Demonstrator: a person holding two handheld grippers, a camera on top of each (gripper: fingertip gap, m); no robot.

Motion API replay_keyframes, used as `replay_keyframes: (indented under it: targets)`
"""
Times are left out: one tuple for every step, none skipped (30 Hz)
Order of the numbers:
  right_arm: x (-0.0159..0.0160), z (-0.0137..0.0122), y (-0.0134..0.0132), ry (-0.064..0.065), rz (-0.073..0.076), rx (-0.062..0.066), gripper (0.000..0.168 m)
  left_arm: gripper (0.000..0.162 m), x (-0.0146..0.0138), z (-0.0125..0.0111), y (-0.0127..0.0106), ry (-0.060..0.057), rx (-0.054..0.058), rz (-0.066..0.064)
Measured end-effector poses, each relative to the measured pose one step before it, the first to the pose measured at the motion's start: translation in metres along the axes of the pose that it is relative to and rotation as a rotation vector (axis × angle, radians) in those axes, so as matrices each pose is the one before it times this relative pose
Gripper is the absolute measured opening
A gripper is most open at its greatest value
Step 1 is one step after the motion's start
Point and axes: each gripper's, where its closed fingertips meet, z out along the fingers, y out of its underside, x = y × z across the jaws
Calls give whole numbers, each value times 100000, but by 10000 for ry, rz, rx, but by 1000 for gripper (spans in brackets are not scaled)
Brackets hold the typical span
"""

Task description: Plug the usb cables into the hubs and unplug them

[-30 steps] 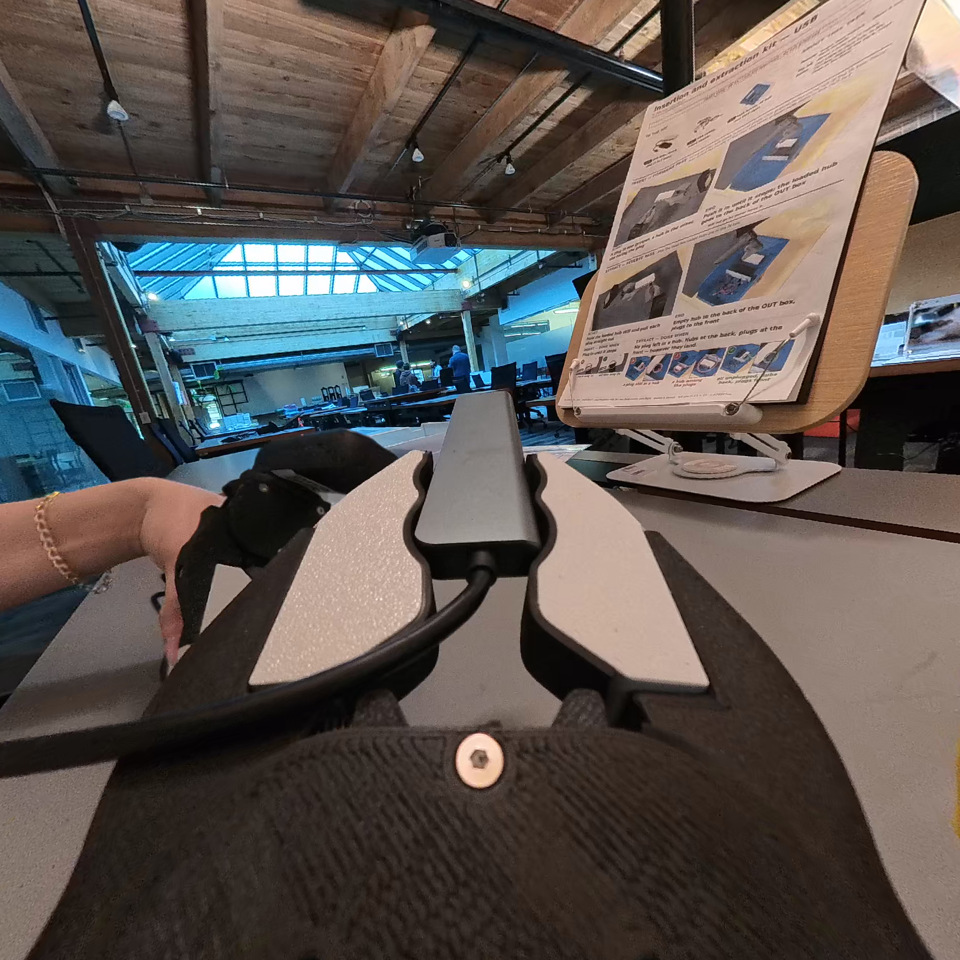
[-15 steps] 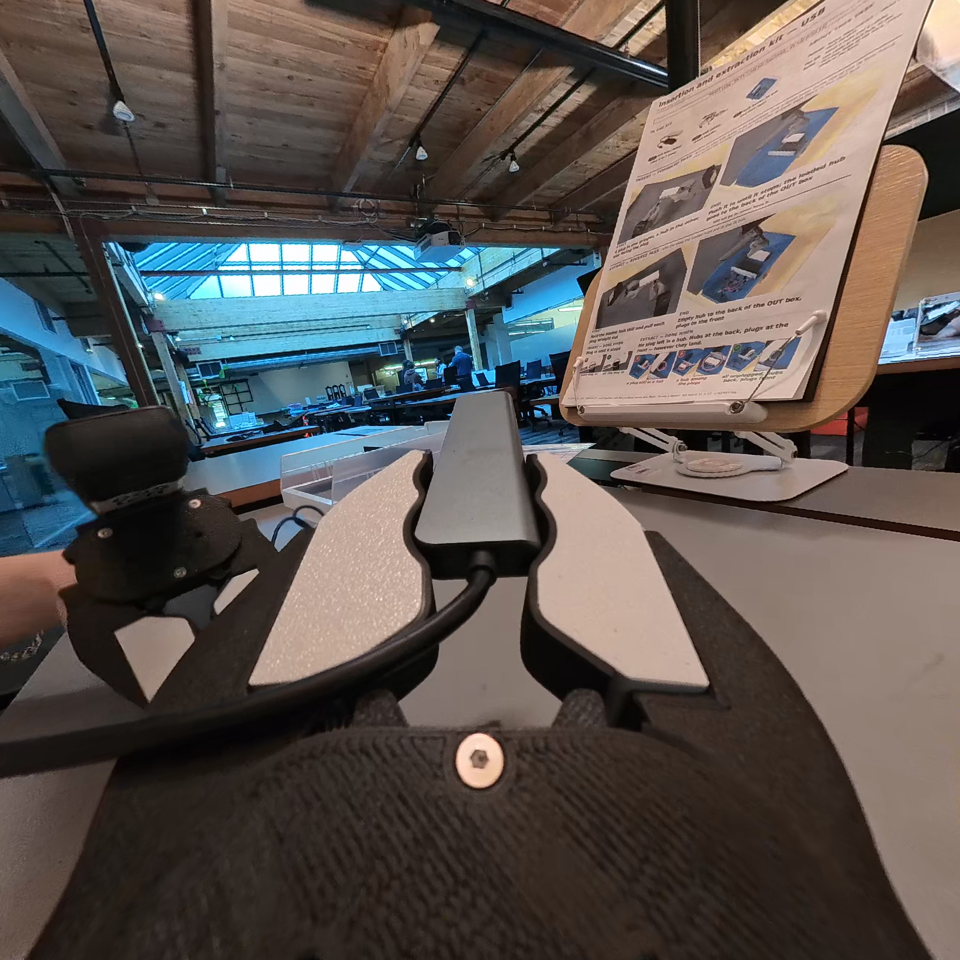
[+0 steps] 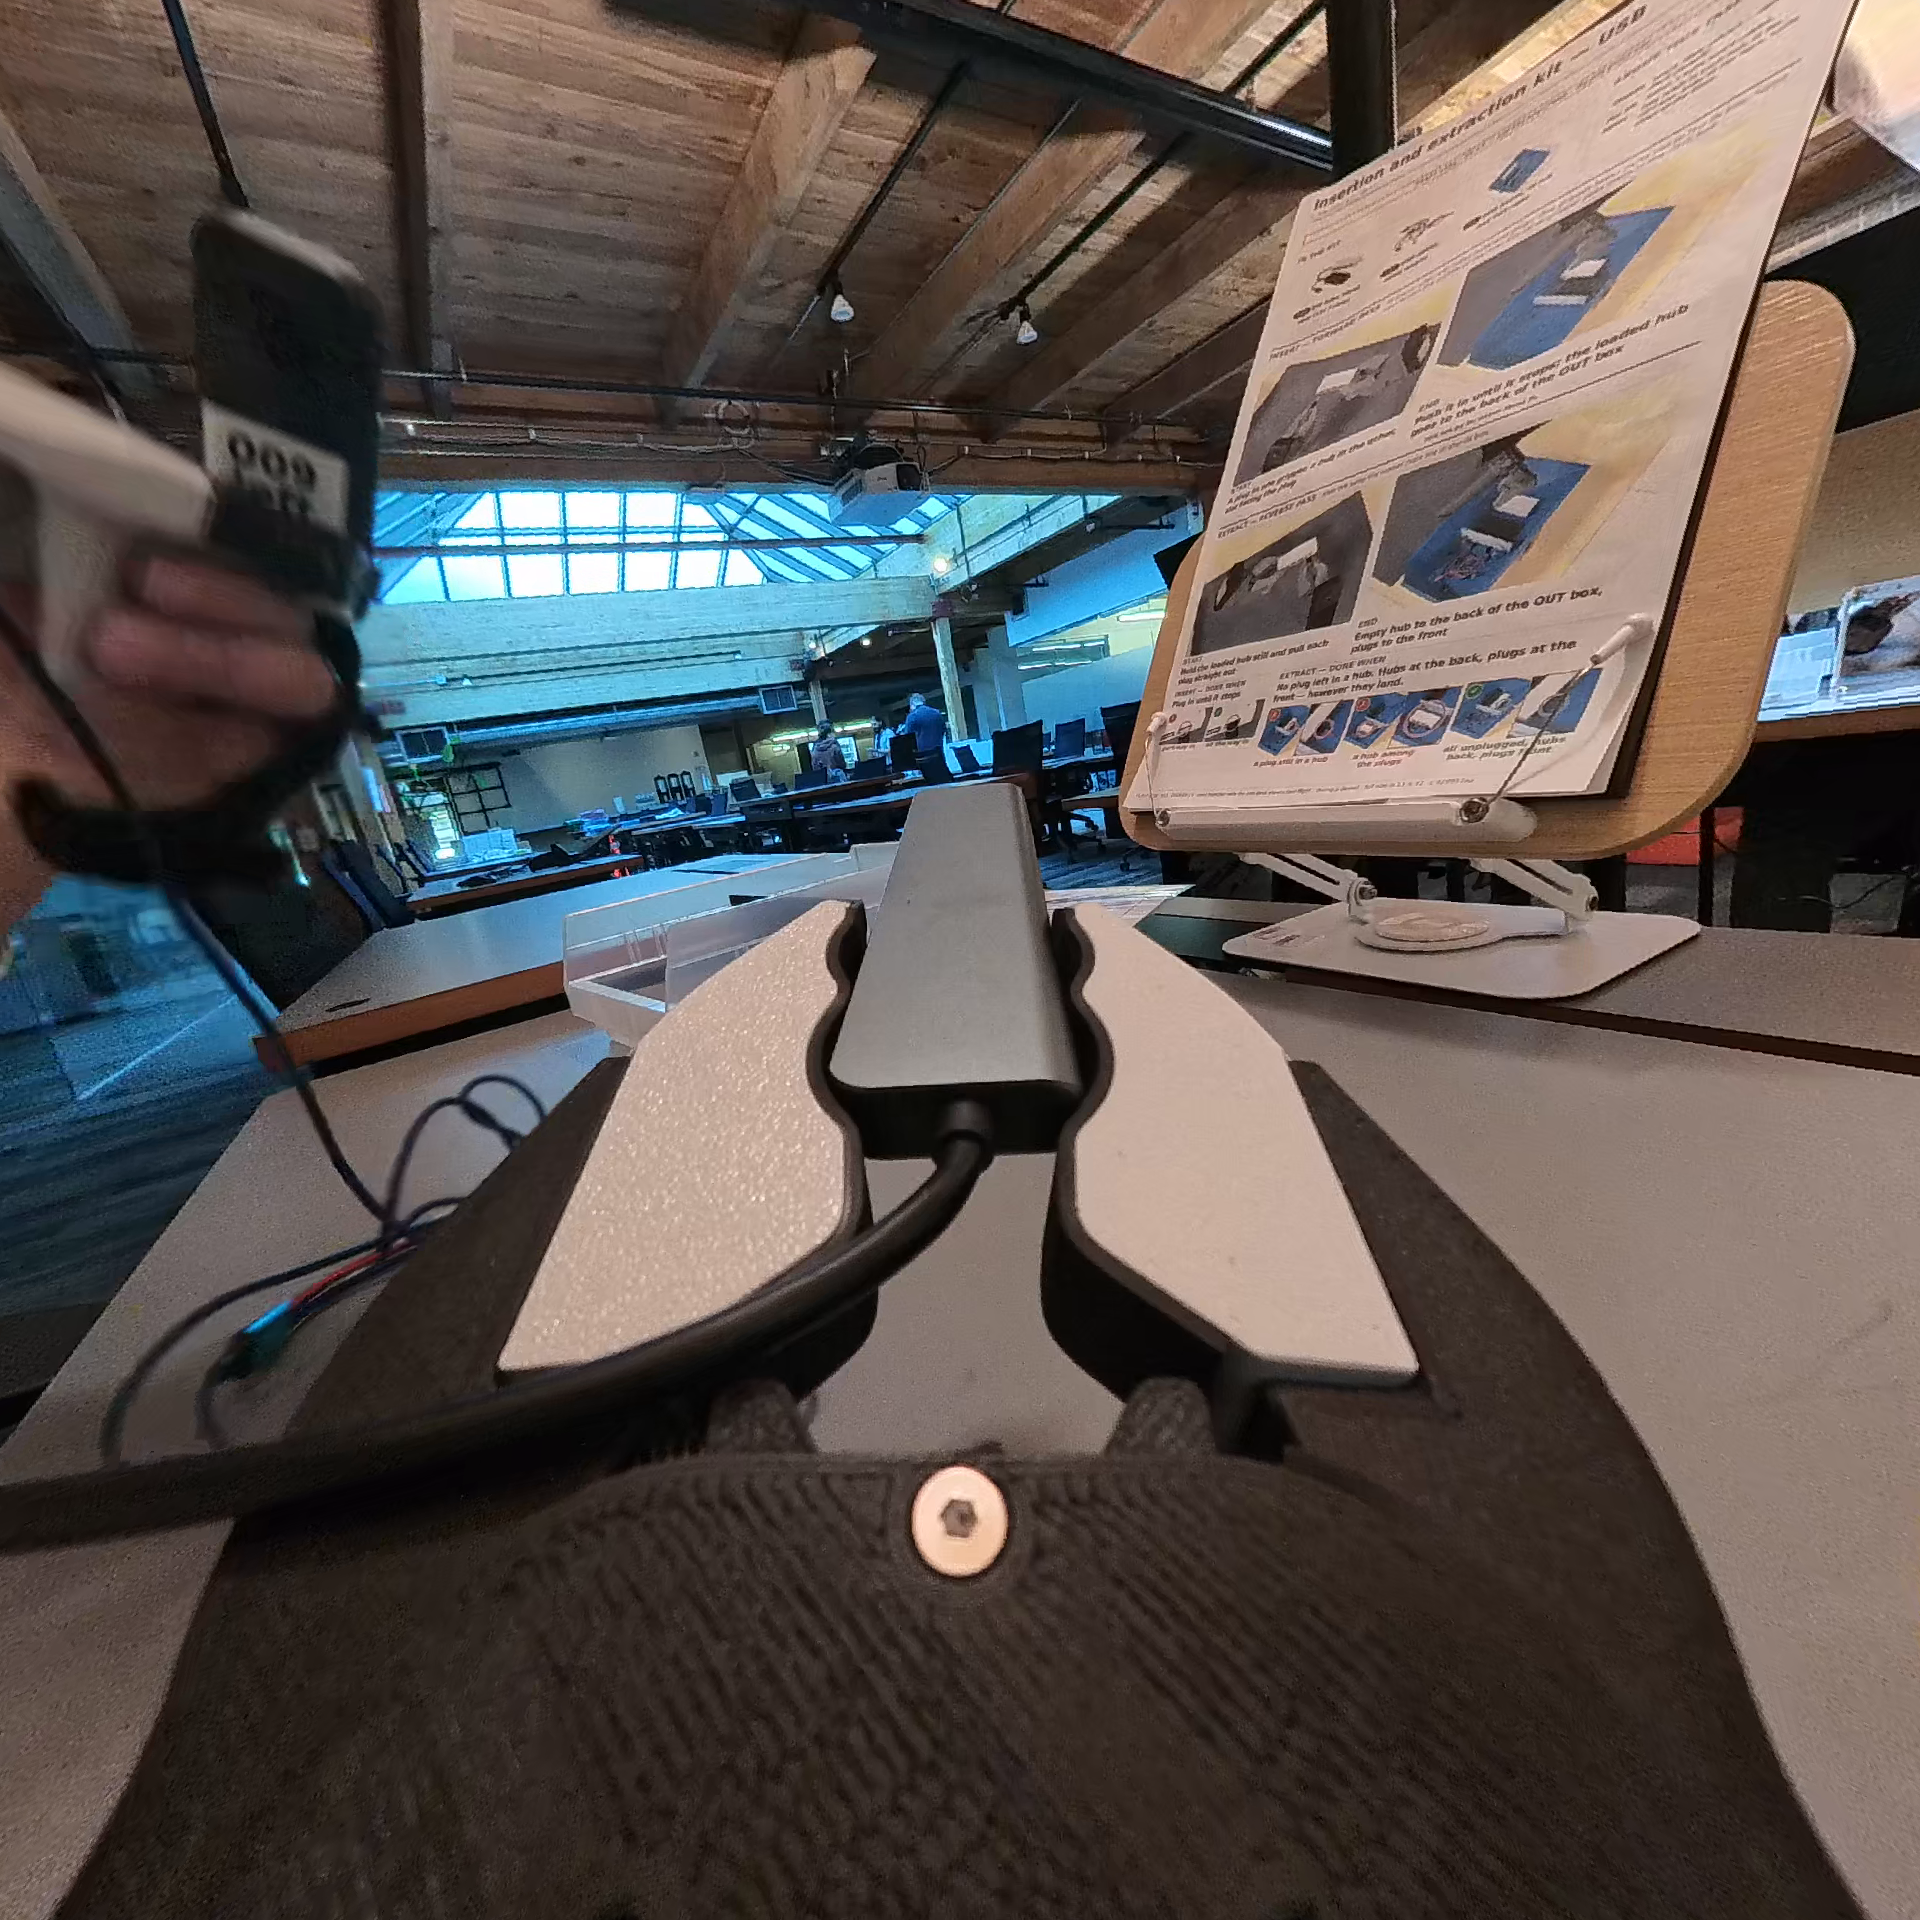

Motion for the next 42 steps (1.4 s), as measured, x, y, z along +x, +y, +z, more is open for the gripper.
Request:
replay_keyframes:
  targets:
    - [32, -12, -18, 11, 18, 12, 35, 6, 1365, -357, -1655, 342, 264, 113]
    - [38, -25, -32, 18, 13, 26, 35, 6, 1040, -264, -1536, 202, 254, 126]
    - [35, -27, -26, 10, 17, 27, 35, 6, 764, -266, -1319, 156, 199, 142]
    - [28, -27, -29, 6, 18, 22, 35, 6, 589, -361, -1083, 249, 140, 143]
    - [17, -9, -22, 9, 9, 17, 35, 6, 228, -544, -1030, 232, 237, 61]
    - [-5, -23, -16, 1, -3, 13, 35, 6, -320, -743, -995, 90, 355, -59]
    - [-4, -5, -10, 6, -11, 8, 35, 6, -879, -909, -636, -8, 263, -167]
    - [11, -15, -9, 15, -12, 11, 35, 6, -1316, -1045, -104, -9, 63, -266]
    - [-3, -6, -8, 1, -9, 5, 35, 6, -1848, -1136, 380, -93, -81, -388]
    - [-13, 10, 1, 1, -10, -2, 35, 6, -2560, -1169, 717, -366, -160, -480]
    - [2, -8, -6, 0, -3, 2, 35, 5, -3186, -1101, 974, -687, -230, -418]
    - [13, 1, 0, 1, 14, 5, 35, 5, -3401, -862, 1224, -842, -351, -205]
    - [24, -22, -18, 2, 16, 16, 35, 5, -3299, -547, 1470, -889, -509, -49]
    - [22, -38, -49, 21, -2, 37, 35, 5, -2951, -214, 1507, -844, -537, -2]
    - [11, -34, -36, 13, 0, 29, 35, 6, -2328, 125, 1382, -591, -489, -15]
    - [7, -16, -9, 0, 7, 8, 35, 6, -1738, 345, 1166, -327, -386, -49]
    - [9, -6, -9, 12, -4, 6, 35, 6, -1679, 463, 1037, -410, -348, -111]
    - [14, 2, -3, 15, -6, 4, 35, 7, -1740, 564, 1022, -571, -397, -134]
    - [-4, 3, 15, -9, 3, -10, 35, 7, -1407, 707, 930, -490, -397, -104]
    - [-5, 20, 22, -6, 7, -17, 35, 8, -949, 815, 946, -314, -454, -13]
    - [6, 15, 11, 0, 3, -12, 35, 10, -654, 852, 895, -255, -496, 85]
    - [-15, 4, 14, -7, -5, -7, 35, 12, -551, 851, 733, -305, -455, 141]
    - [-27, 5, 9, -9, -10, -9, 35, 13, -478, 806, 604, -371, -430, 211]
    - [-8, 7, 5, 2, -16, -5, 35, 14, -422, 768, 512, -423, -417, 292]
    - [-20, 2, 17, -7, -13, -8, 35, 15, -440, 684, 421, -493, -384, 338]
    - [-25, 14, 14, -8, -8, -10, 35, 14, -435, 562, 193, -567, -274, 354]
    - [-4, 0, -3, 1, -8, -3, 35, 16, -153, 310, -294, -456, 42, 329]
    - [-6, -2, 3, -6, -2, -2, 35, 18, -129, 149, -385, -459, 75, 233]
    - [-5, -1, 3, 2, -4, -1, 35, 19, -274, 99, -80, -582, -178, 197]
    - [-6, 6, 9, -2, -8, -3, 35, 22, -146, 49, 147, -575, -334, 350]
    - [-23, -3, 6, -6, -7, -2, 35, 23, 4, 6, 209, -551, -344, 525]
    - [-8, 8, 4, -2, -10, -6, 35, 23, -135, -101, 29, -672, -190, 454]
    - [-23, 18, 27, -9, -15, -17, 35, 22, -148, -126, 25, -620, -185, 257]
    - [-37, 16, 27, -12, -16, -23, 35, 20, 18, -108, 117, -406, -238, -6]
    - [-30, 27, 28, -8, -19, -22, 35, 19, 74, -74, 120, -270, -232, -297]
    - [-31, 17, 24, -16, -17, -23, 35, 18, 60, -46, 114, -175, -179, -467]
    - [-27, 12, 17, -8, -8, -13, 35, 17, 42, -18, 84, -98, -98, -582]
    - [10, -8, -3, 1, 3, 6, 35, 16, 66, -4, 91, -1, -60, -693]
    - [15, -19, -24, 7, 10, 16, 35, 15, 74, 8, 92, 84, -54, -724]
    - [24, -21, -19, 7, 11, 18, 35, 16, 1, 11, 97, 85, -45, -701]
    - [-6, -12, -16, -2, 7, 14, 35, 17, -26, 7, 75, 98, -36, -635]
    - [3, -8, -6, 2, 0, 2, 35, 17, 15, 11, 38, 139, -19, -531]
